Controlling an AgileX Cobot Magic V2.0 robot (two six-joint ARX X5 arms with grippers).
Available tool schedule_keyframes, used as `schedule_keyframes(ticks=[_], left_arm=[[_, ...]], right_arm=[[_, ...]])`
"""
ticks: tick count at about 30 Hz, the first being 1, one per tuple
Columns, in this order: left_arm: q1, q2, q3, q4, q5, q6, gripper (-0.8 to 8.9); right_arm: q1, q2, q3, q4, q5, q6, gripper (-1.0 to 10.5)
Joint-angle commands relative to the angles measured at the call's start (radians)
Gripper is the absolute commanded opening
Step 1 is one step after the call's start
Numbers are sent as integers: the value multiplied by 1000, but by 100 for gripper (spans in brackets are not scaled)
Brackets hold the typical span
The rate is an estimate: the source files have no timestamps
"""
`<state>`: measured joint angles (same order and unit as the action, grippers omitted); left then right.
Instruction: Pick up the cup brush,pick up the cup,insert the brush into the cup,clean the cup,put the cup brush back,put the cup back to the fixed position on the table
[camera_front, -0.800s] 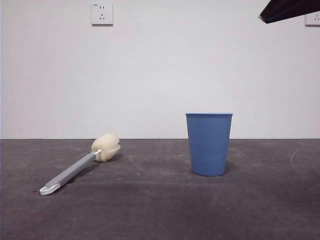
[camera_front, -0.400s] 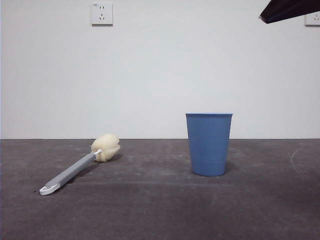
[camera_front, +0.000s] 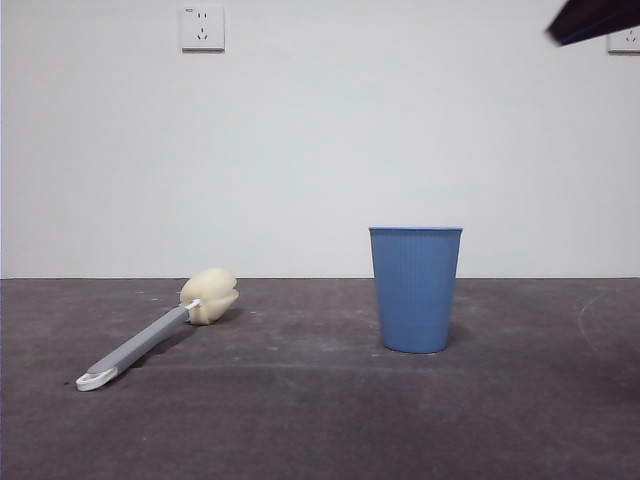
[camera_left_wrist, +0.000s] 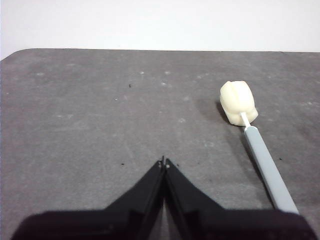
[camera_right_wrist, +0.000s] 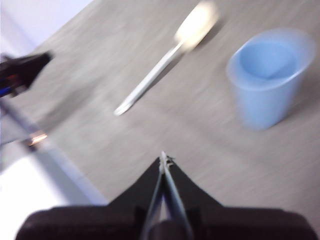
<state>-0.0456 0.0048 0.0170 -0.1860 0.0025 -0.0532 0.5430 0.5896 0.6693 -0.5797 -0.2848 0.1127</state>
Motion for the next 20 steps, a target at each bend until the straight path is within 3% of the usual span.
schedule_keyframes(ticks=[1, 3, 5, 10, 16, 20], left_arm=[[3, -2, -13, 6, -1, -6, -2], [3, -2, -13, 6, -1, -6, -2], [3, -2, -13, 6, -1, -6, -2], [3, -2, -13, 6, -1, -6, -2], [3, -2, -13, 6, -1, -6, -2], [3, -2, -13, 6, -2, -6, -2]], right_arm=[[-32, -56, 2, 21, 34, -203, 2], [-63, -104, -3, 39, 52, -266, 2], [-98, -161, -19, 76, 100, -278, 2], [-182, -296, -136, 228, 109, -239, 2], [-277, -473, -408, 433, 111, -127, 2], [-331, -554, -543, 497, 103, -105, 2]])
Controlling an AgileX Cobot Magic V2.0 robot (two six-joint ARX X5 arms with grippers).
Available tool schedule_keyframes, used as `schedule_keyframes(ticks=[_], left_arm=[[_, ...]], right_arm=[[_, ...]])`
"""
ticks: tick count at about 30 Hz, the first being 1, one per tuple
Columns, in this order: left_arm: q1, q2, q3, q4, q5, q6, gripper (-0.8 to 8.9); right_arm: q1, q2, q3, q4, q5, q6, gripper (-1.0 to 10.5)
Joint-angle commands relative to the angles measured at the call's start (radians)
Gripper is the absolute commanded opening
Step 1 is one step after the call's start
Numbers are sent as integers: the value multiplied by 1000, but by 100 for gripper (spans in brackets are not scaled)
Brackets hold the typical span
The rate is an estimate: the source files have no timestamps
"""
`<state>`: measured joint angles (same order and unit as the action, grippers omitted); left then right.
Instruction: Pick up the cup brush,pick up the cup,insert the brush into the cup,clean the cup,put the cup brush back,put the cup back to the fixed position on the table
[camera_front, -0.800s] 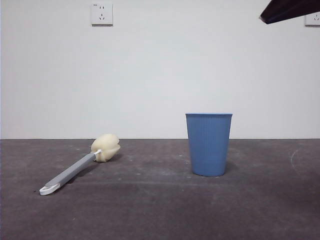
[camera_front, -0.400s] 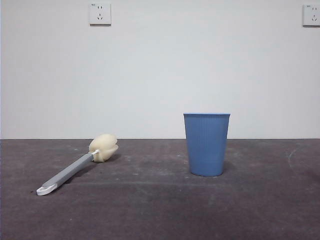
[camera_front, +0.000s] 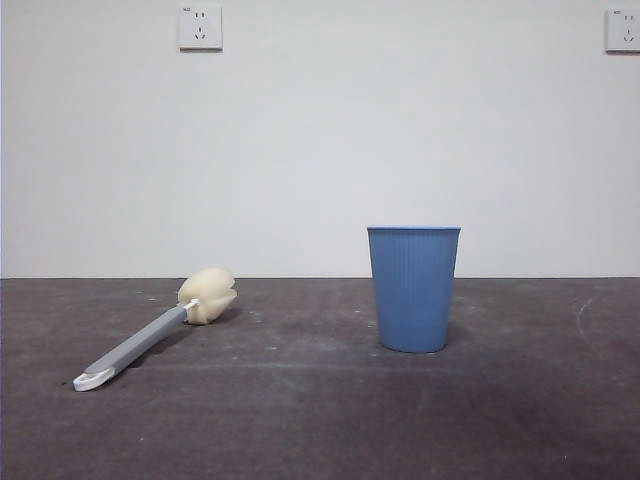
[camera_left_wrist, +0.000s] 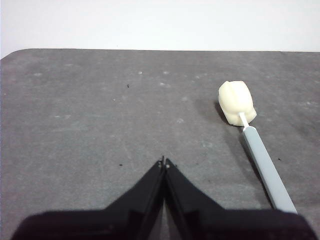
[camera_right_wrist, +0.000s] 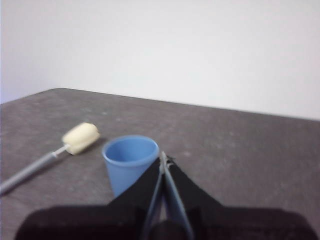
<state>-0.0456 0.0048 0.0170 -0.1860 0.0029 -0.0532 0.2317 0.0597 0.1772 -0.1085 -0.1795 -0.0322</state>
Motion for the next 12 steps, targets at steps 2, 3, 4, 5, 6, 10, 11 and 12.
schedule_keyframes(ticks=[2, 3, 4, 5, 6, 10, 11, 12], left_arm=[[3, -2, -13, 6, -2, -6, -2], [3, -2, -13, 6, -2, -6, -2], [3, -2, -13, 6, -2, -6, -2], [3, -2, -13, 6, -2, -6, -2], [3, -2, -13, 6, -2, -6, -2], [3, -2, -13, 6, -2, -6, -2], [3, -2, -13, 6, -2, -6, -2], [3, -2, -13, 6, -2, -6, -2]], right_arm=[[-45, -37, -81, 24, -3, 55, 2], [-59, -40, -92, 24, -2, 55, 2], [-71, -42, -101, 25, -2, 54, 2], [-84, -45, -109, 24, -2, 54, 2], [-96, -50, -117, 23, -2, 54, 2], [-134, -57, -147, 24, 0, 55, 2], [-142, -57, -160, 24, 0, 57, 2], [-148, -57, -173, 21, -1, 67, 2]])
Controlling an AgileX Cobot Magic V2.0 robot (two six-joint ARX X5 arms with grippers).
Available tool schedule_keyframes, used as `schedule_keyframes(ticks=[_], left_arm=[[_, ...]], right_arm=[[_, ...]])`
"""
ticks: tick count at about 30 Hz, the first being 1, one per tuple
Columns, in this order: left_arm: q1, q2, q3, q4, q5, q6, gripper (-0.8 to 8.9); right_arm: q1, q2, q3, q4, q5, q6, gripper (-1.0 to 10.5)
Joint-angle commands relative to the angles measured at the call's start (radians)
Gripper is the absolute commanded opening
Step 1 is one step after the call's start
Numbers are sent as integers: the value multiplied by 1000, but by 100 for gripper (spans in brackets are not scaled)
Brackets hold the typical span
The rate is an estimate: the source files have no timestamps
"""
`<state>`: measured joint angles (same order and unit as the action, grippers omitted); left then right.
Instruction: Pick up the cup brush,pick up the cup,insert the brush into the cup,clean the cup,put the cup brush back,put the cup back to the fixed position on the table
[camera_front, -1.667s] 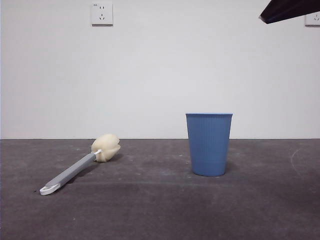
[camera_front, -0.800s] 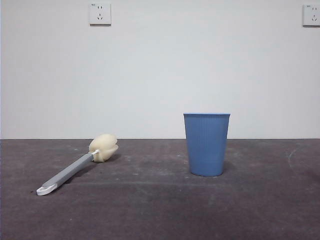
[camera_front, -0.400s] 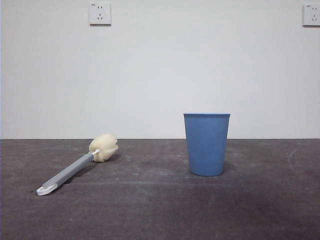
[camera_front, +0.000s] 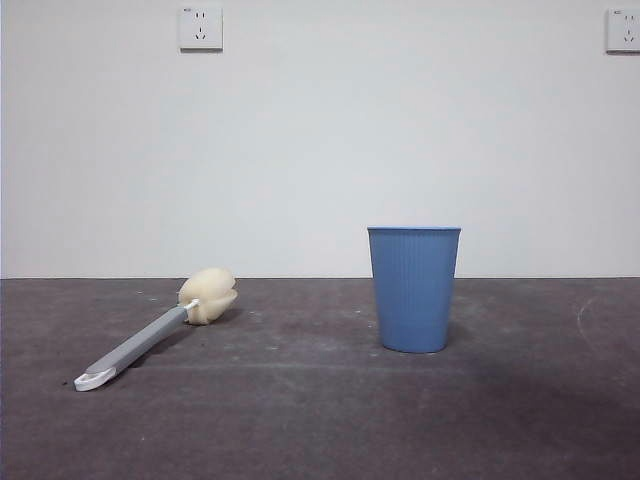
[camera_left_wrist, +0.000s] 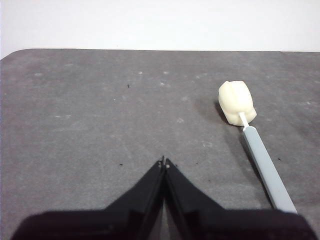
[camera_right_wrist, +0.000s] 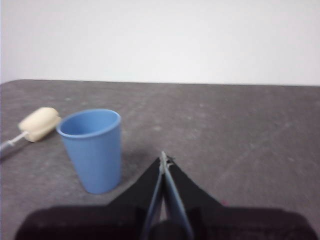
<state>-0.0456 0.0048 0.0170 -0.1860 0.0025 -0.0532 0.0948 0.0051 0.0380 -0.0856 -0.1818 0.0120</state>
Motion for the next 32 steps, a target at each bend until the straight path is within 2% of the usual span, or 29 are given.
schedule_keyframes(ticks=[1, 3, 32], left_arm=[[3, -2, -13, 6, -1, -6, -2], [3, -2, -13, 6, -1, -6, -2], [3, -2, -13, 6, -1, -6, -2]], right_arm=[[-18, -3, -34, -40, 4, 25, 2], [-30, -3, -34, -90, 5, 24, 2], [-43, -3, -34, -80, 5, 24, 2]])
